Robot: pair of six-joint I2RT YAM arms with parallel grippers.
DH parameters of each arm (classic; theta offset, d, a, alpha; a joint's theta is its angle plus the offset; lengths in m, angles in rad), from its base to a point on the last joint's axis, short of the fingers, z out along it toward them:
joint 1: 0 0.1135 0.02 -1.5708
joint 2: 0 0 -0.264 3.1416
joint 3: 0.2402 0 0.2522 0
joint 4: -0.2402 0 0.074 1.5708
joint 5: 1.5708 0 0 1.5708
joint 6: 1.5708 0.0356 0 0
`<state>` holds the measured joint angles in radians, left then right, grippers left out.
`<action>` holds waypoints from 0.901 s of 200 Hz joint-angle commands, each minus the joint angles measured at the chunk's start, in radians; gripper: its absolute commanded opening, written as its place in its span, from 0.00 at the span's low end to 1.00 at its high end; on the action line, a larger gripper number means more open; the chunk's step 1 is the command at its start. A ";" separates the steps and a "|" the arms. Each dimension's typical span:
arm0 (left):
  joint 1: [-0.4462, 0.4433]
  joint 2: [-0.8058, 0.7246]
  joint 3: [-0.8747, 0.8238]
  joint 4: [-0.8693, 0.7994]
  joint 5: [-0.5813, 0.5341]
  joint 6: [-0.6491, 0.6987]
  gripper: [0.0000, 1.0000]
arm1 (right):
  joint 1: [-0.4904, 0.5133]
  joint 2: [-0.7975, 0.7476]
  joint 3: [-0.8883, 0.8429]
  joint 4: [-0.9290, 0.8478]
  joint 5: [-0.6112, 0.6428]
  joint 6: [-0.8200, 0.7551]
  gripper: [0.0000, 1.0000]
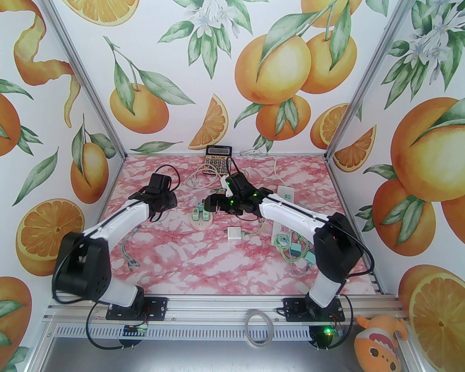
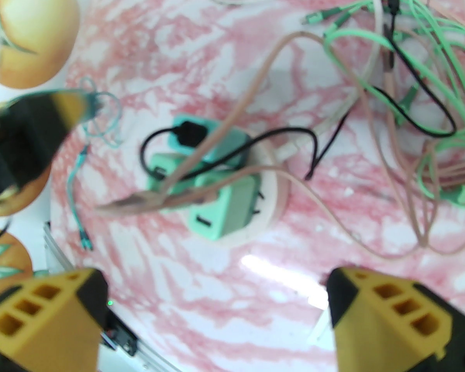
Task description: Pull the plug off the socket
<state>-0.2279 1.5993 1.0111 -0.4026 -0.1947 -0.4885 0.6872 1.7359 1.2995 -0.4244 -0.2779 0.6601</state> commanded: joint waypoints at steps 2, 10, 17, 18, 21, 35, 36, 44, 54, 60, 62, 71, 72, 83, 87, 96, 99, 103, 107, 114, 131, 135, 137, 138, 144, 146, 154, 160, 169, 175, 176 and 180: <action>0.019 0.094 0.099 0.114 -0.030 0.004 0.25 | 0.003 -0.047 -0.039 -0.048 0.048 -0.005 1.00; 0.020 0.140 0.144 0.102 -0.039 0.031 0.25 | 0.001 -0.059 -0.051 -0.049 0.052 -0.003 1.00; 0.020 0.177 0.185 0.082 -0.057 0.050 0.25 | -0.001 -0.069 -0.060 -0.052 0.057 -0.003 1.00; 0.020 0.183 0.191 0.078 -0.060 0.051 0.25 | -0.001 -0.070 -0.061 -0.052 0.058 -0.003 1.00; 0.021 0.199 0.207 0.069 -0.069 0.059 0.25 | -0.003 -0.074 -0.063 -0.054 0.062 -0.003 1.00; 0.035 0.265 0.280 0.048 -0.078 0.097 0.25 | -0.009 -0.089 -0.079 -0.058 0.072 -0.001 1.00; 0.035 0.269 0.285 0.047 -0.079 0.100 0.25 | -0.009 -0.090 -0.080 -0.058 0.072 -0.001 1.00; 0.045 0.298 0.318 0.041 -0.083 0.115 0.26 | -0.012 -0.097 -0.087 -0.058 0.075 0.001 1.00; 0.059 0.332 0.354 0.042 -0.079 0.127 0.26 | -0.017 -0.103 -0.096 -0.058 0.080 0.002 1.00; 0.069 0.350 0.377 0.041 -0.070 0.134 0.27 | -0.020 -0.106 -0.101 -0.057 0.082 0.004 1.00; 0.072 0.358 0.384 0.040 -0.068 0.136 0.27 | -0.021 -0.107 -0.102 -0.057 0.083 0.004 1.00; 0.081 0.390 0.422 0.032 -0.061 0.142 0.28 | -0.025 -0.107 -0.106 -0.056 0.085 0.006 1.00; 0.082 0.393 0.425 0.031 -0.060 0.143 0.28 | -0.025 -0.106 -0.106 -0.056 0.085 0.006 1.00; 0.086 0.422 0.459 0.028 -0.060 0.148 0.28 | -0.030 -0.104 -0.107 -0.060 0.085 0.006 1.00; 0.087 0.431 0.469 0.026 -0.061 0.150 0.28 | -0.031 -0.103 -0.107 -0.060 0.085 0.007 1.00; 0.086 0.449 0.489 0.022 -0.063 0.155 0.30 | -0.033 -0.104 -0.106 -0.060 0.086 0.007 1.00; 0.087 0.453 0.493 0.021 -0.062 0.156 0.30 | -0.033 -0.103 -0.106 -0.059 0.086 0.008 1.00; 0.087 0.457 0.496 0.021 -0.061 0.156 0.31 | -0.034 -0.102 -0.107 -0.059 0.088 0.007 1.00; 0.087 0.462 0.498 0.023 -0.061 0.156 0.31 | -0.034 -0.102 -0.106 -0.058 0.089 0.008 1.00; 0.087 0.470 0.498 0.024 -0.057 0.157 0.32 | -0.035 -0.098 -0.107 -0.058 0.089 0.008 1.00; 0.087 0.482 0.497 0.017 -0.039 0.153 0.34 | -0.035 -0.090 -0.105 -0.054 0.085 0.010 1.00; 0.087 0.482 0.494 0.017 -0.036 0.150 0.33 | -0.035 -0.089 -0.104 -0.053 0.082 0.009 1.00; 0.086 0.482 0.492 0.016 -0.034 0.149 0.33 | -0.035 -0.087 -0.102 -0.054 0.082 0.011 1.00; 0.086 0.481 0.491 0.016 -0.033 0.148 0.33 | -0.034 -0.087 -0.103 -0.053 0.082 0.011 1.00; 0.087 0.477 0.484 0.017 -0.032 0.143 0.29 | -0.035 -0.085 -0.103 -0.050 0.079 0.013 1.00; 0.087 0.474 0.480 0.015 -0.033 0.141 0.27 | -0.034 -0.084 -0.103 -0.049 0.079 0.013 1.00; 0.087 0.464 0.469 0.012 -0.035 0.131 0.24 | -0.035 -0.082 -0.102 -0.045 0.076 0.016 1.00; 0.086 0.454 0.459 0.011 -0.033 0.125 0.24 | -0.035 -0.082 -0.103 -0.042 0.074 0.018 0.99; 0.085 0.437 0.446 0.008 -0.028 0.114 0.27 | -0.034 -0.080 -0.102 -0.040 0.072 0.019 1.00; 0.084 0.425 0.443 -0.003 -0.029 0.104 0.29 | -0.035 -0.078 -0.100 -0.040 0.071 0.019 1.00; 0.083 0.423 0.442 -0.006 -0.030 0.101 0.29 | -0.035 -0.078 -0.101 -0.039 0.071 0.020 1.00; 0.081 0.416 0.443 -0.016 -0.034 0.095 0.29 | -0.034 -0.076 -0.100 -0.039 0.070 0.021 1.00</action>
<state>-0.1406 2.0724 1.4708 -0.3935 -0.2340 -0.3622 0.6556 1.6558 1.2011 -0.4694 -0.2161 0.6651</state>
